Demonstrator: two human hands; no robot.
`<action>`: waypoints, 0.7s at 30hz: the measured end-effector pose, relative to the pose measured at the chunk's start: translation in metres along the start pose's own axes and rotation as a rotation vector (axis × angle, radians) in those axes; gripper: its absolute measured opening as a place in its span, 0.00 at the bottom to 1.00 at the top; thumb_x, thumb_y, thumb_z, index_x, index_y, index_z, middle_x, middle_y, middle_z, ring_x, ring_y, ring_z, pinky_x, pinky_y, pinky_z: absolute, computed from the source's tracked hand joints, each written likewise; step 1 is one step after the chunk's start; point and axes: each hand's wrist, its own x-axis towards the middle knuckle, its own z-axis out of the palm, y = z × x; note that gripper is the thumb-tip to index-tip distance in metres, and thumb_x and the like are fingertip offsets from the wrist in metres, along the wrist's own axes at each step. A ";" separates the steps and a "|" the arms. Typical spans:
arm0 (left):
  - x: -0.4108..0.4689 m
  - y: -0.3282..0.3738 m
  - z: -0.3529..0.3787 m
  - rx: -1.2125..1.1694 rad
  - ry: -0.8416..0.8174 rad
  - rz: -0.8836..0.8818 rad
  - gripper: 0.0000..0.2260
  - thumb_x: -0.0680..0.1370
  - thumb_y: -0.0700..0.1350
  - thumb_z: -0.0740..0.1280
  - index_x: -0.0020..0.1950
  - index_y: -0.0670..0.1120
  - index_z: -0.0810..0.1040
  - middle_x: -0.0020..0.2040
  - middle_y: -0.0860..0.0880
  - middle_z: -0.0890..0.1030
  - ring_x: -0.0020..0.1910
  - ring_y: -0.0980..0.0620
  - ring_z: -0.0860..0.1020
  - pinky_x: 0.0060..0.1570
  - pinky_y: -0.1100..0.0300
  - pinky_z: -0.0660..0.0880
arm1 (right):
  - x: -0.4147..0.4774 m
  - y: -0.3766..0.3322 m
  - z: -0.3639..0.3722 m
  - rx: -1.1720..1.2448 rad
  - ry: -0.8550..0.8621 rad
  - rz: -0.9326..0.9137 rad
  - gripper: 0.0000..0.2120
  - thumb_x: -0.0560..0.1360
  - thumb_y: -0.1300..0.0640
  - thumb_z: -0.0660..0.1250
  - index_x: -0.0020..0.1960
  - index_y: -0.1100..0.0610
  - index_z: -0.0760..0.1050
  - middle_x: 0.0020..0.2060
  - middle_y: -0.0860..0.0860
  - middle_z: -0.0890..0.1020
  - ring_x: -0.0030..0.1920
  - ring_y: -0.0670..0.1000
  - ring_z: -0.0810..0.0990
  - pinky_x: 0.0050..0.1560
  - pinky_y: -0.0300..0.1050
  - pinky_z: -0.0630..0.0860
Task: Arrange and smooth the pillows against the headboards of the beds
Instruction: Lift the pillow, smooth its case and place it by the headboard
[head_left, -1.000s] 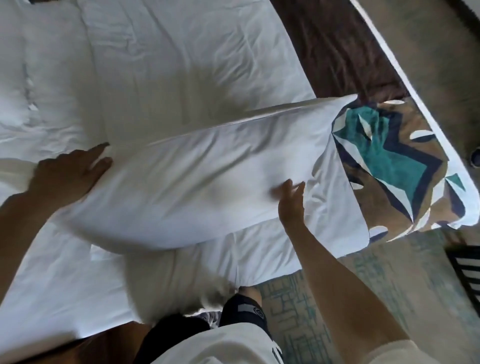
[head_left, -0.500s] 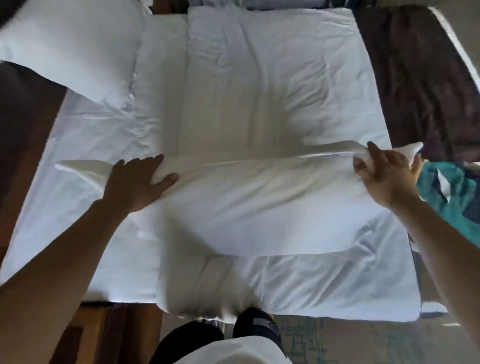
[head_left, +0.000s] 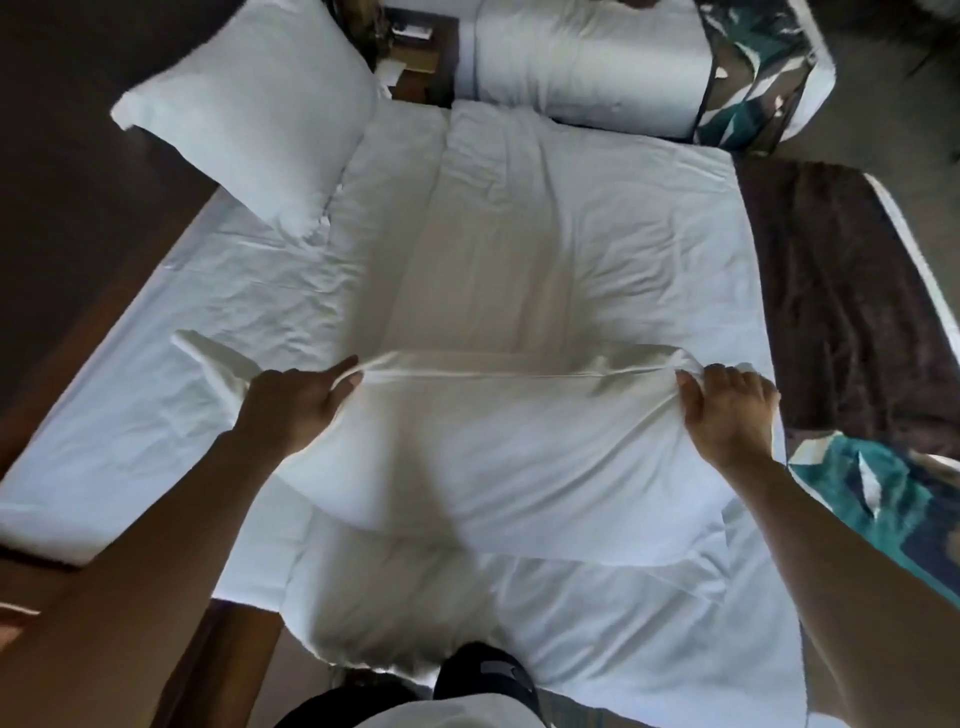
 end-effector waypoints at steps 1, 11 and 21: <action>-0.008 -0.005 -0.004 -0.017 -0.019 -0.020 0.31 0.81 0.68 0.39 0.76 0.62 0.68 0.43 0.40 0.85 0.44 0.37 0.84 0.44 0.50 0.76 | -0.001 -0.002 -0.006 0.010 0.039 -0.013 0.20 0.82 0.49 0.60 0.40 0.65 0.72 0.34 0.65 0.77 0.39 0.67 0.78 0.46 0.59 0.71; -0.139 -0.044 -0.049 -0.127 0.030 -0.142 0.31 0.79 0.66 0.39 0.79 0.62 0.62 0.39 0.41 0.84 0.44 0.37 0.82 0.46 0.48 0.75 | -0.021 -0.042 -0.085 0.058 0.198 -0.083 0.17 0.83 0.51 0.59 0.45 0.64 0.72 0.36 0.66 0.78 0.42 0.67 0.77 0.52 0.57 0.64; -0.278 -0.102 -0.067 -0.102 0.155 -0.416 0.37 0.79 0.69 0.34 0.73 0.58 0.73 0.42 0.42 0.84 0.44 0.39 0.82 0.45 0.48 0.74 | -0.016 -0.153 -0.154 0.037 0.234 -0.290 0.23 0.84 0.47 0.53 0.46 0.63 0.76 0.42 0.62 0.78 0.40 0.64 0.75 0.54 0.57 0.61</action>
